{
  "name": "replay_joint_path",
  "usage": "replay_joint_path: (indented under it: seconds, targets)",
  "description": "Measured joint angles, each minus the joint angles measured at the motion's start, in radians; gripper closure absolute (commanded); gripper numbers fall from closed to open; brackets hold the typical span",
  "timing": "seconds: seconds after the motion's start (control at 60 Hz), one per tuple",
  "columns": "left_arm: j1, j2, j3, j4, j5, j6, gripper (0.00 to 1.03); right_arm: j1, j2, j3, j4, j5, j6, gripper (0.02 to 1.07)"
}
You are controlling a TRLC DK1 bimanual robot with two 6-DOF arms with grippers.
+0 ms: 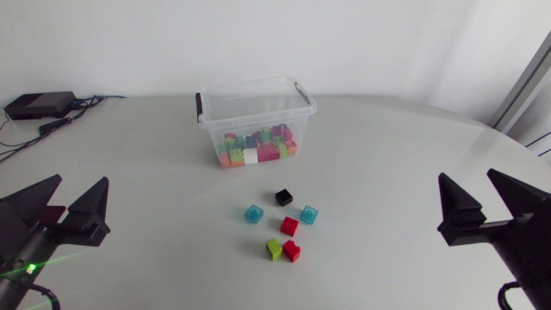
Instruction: Place the duplo bricks in the container
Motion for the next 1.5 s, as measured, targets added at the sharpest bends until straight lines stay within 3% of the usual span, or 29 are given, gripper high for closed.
replay_joint_path:
  seconds: [0.2,0.367,0.75,0.883,1.217,1.5]
  targets:
    - [-0.023,0.272,0.186,-0.006,0.004,0.003,0.05,0.000,0.159,0.112,0.007,0.000,0.000,0.06]
    - [-0.078,0.488,0.319,-0.071,0.008,0.003,0.09,0.015,0.300,0.212,0.002,-0.002,0.000,0.06]
    - [-0.190,0.949,0.643,-0.386,0.011,0.018,0.07,0.020,0.554,0.341,-0.089,-0.028,0.000,0.06]
    - [-0.241,1.158,0.783,-0.549,0.011,0.057,0.07,0.021,0.608,0.389,-0.188,-0.030,0.000,0.06]
    - [-0.378,1.467,1.000,-0.663,0.031,0.093,0.06,0.047,0.700,0.451,-0.316,-0.053,-0.001,0.06]
    - [-0.454,1.636,1.131,-0.730,0.044,0.062,0.08,0.067,0.743,0.457,-0.319,-0.078,-0.130,0.07]
